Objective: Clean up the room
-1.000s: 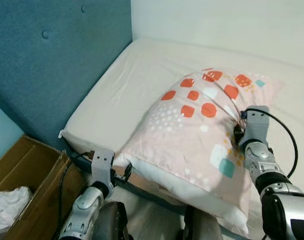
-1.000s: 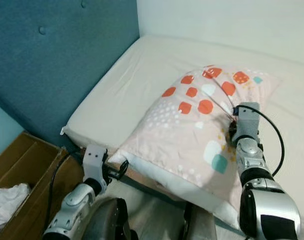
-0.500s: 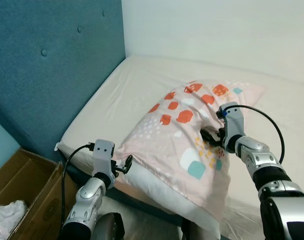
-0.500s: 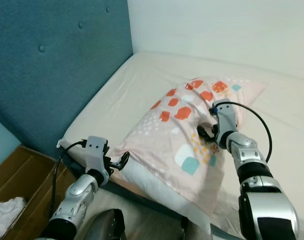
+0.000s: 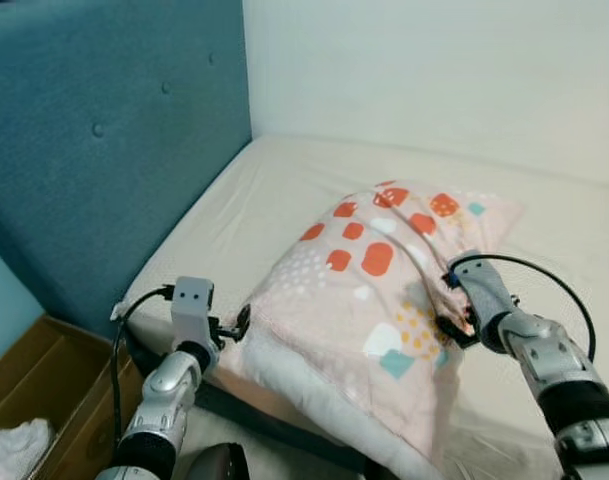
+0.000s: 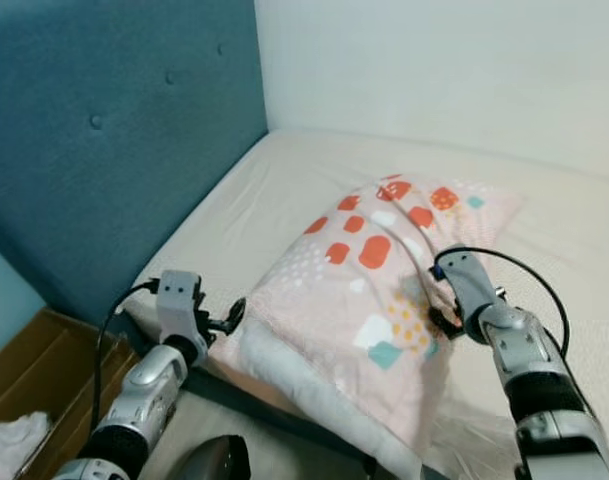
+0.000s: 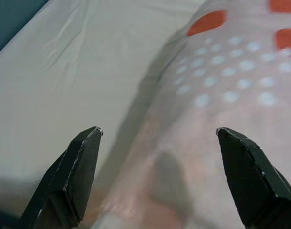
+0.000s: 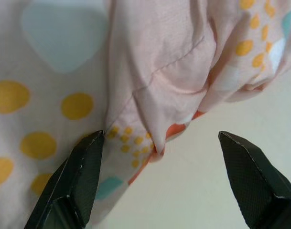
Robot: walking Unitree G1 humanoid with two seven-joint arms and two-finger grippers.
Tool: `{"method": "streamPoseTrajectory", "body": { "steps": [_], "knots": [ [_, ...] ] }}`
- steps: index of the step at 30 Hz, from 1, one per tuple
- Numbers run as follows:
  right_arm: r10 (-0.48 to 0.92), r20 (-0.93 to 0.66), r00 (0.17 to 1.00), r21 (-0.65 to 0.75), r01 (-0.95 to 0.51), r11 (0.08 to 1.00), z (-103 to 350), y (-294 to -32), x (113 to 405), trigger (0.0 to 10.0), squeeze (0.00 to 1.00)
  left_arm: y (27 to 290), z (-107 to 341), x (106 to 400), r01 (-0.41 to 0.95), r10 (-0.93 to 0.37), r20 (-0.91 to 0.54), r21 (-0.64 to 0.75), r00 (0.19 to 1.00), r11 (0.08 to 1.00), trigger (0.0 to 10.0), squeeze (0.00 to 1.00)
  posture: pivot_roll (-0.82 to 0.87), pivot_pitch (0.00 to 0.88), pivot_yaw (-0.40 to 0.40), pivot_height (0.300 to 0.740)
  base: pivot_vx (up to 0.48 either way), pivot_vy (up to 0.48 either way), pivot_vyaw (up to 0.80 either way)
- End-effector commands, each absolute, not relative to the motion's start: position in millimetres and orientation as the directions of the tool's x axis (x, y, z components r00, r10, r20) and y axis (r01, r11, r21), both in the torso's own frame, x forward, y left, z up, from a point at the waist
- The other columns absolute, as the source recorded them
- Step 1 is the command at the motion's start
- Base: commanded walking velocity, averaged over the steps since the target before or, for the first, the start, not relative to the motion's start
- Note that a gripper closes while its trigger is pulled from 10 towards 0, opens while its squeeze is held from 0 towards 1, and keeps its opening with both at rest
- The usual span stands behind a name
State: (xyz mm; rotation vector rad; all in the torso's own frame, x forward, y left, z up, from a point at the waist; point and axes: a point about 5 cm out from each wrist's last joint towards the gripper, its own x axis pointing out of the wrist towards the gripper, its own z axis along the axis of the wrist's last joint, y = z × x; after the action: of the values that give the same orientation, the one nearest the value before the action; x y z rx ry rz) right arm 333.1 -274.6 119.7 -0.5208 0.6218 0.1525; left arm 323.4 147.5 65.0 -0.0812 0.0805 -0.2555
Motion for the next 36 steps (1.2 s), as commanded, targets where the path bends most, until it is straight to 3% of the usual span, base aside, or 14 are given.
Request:
{"method": "streamPoseTrajectory", "body": {
  "steps": [1, 9, 13, 15, 19, 20, 21, 23, 24, 25, 26, 28, 33, 36],
  "knots": [
    [-0.101, -0.589, 0.802, -0.490, -0.255, 0.834, 124.6, -284.4, 333.8, 10.0, 0.00, 148.8, 61.9, 323.4, 0.240, -0.248, -0.079, -0.099, 0.966, 0.966, 10.0, 0.00, -0.02, 0.011, -0.022, 0.591, 0.000, 0.000, 0.00],
    [-0.252, -0.463, 0.850, -0.596, -0.088, 0.798, 145.1, -299.5, 341.3, 10.0, 0.00, 154.5, 68.1, 330.2, 0.217, -0.224, -0.059, -0.107, 0.973, 0.970, 10.0, 0.00, -0.02, 0.000, -0.021, 0.591, 0.000, 0.000, 0.00],
    [-0.265, -0.280, 0.923, -0.523, 0.085, 0.848, 161.7, -288.7, 353.2, 10.0, 0.00, 156.2, 66.9, 330.9, 0.200, -0.209, -0.057, -0.140, 0.976, 0.970, 10.0, 0.00, -0.02, 0.000, -0.020, 0.591, 0.000, 0.000, 0.00],
    [-0.265, -0.280, 0.923, -0.523, 0.085, 0.848, 161.7, -288.7, 353.2, 10.0, 0.00, 156.2, 66.9, 330.9, 0.200, -0.209, -0.057, -0.140, 0.976, 0.970, 10.0, 0.00, -0.02, 0.000, -0.020, 0.591, 0.000, 0.000, 0.00],
    [-0.185, -0.287, 0.940, -0.169, 0.141, 0.975, 126.4, -258.3, 358.2, 10.0, 0.00, 162.7, 64.2, 331.0, 0.139, -0.157, -0.057, -0.241, 0.986, 0.961, 10.0, 0.00, -0.02, 0.000, -0.017, 0.591, 0.000, 0.000, 0.00],
    [-0.080, -0.287, 0.955, -0.034, 0.074, 0.997, 116.7, -238.3, 359.1, 10.0, 0.00, 167.4, 61.6, 330.4, 0.105, -0.130, -0.068, -0.291, 0.989, 0.951, 10.0, 0.00, -0.02, 0.000, -0.010, 0.591, 0.000, 0.000, 0.00],
    [-0.080, -0.287, 0.955, -0.034, 0.074, 0.997, 116.7, -238.3, 359.1, 10.0, 0.00, 167.4, 61.6, 330.4, 0.105, -0.130, -0.068, -0.291, 0.989, 0.951, 10.0, 0.00, -0.02, 0.000, -0.010, 0.591, 0.000, 0.000, 0.00],
    [0.089, -0.222, 0.971, 0.212, -0.041, 0.976, 112.2, -206.3, 361.2, 10.0, 0.00, 175.2, 56.4, 329.5, 0.043, -0.086, -0.095, -0.387, 0.992, 0.921, 10.0, 0.00, -0.02, 0.000, -0.002, 0.591, 0.000, 0.000, 0.00],
    [0.089, -0.222, 0.971, 0.212, -0.041, 0.976, 112.2, -206.3, 361.2, 10.0, 0.00, 175.2, 56.4, 329.5, 0.043, -0.086, -0.095, -0.387, 0.992, 0.921, 10.0, 0.00, -0.02, 0.000, -0.002, 0.591, 0.000, 0.000, 0.00],
    [0.149, -0.169, 0.974, 0.350, -0.082, 0.933, 113.7, -193.0, 363.9, 10.0, 0.00, 180.1, 53.8, 329.7, 0.005, -0.062, -0.112, -0.452, 0.992, 0.892, 10.0, 0.00, -0.02, 0.000, 0.001, 0.591, 0.000, 0.000, 0.00],
    [0.149, -0.169, 0.974, 0.350, -0.082, 0.933, 113.7, -193.0, 363.9, 10.0, 0.00, 180.1, 53.8, 329.7, 0.005, -0.062, -0.112, -0.452, 0.992, 0.892, 10.0, 0.00, -0.02, 0.000, 0.001, 0.591, 0.000, 0.000, 0.00],
    [0.165, -0.106, 0.981, 0.503, -0.090, 0.860, 118.7, -182.5, 370.6, 10.0, 0.00, 187.8, 52.6, 331.6, -0.046, -0.031, -0.130, -0.553, 0.991, 0.832, 10.0, 0.00, -0.01, 0.000, 0.005, 0.591, 0.000, 0.000, 0.00],
    [0.124, -0.090, 0.988, 0.557, -0.053, 0.829, 125.0, -181.6, 379.0, 10.0, 0.00, 198.7, 60.6, 338.1, -0.069, -0.002, -0.109, -0.639, 0.994, 0.766, 10.0, 0.00, -0.01, 0.000, 0.019, 0.591, 0.000, 0.000, 0.00],
    [0.053, -0.092, 0.994, 0.553, 0.006, 0.833, 124.2, -194.4, 378.5, 10.0, 0.00, 203.1, 67.5, 341.8, -0.036, -0.016, -0.072, -0.665, 0.997, 0.746, 10.0, 0.00, -0.02, 0.000, 0.019, 0.591, 0.000, 0.000, 0.00]
  ]
}}
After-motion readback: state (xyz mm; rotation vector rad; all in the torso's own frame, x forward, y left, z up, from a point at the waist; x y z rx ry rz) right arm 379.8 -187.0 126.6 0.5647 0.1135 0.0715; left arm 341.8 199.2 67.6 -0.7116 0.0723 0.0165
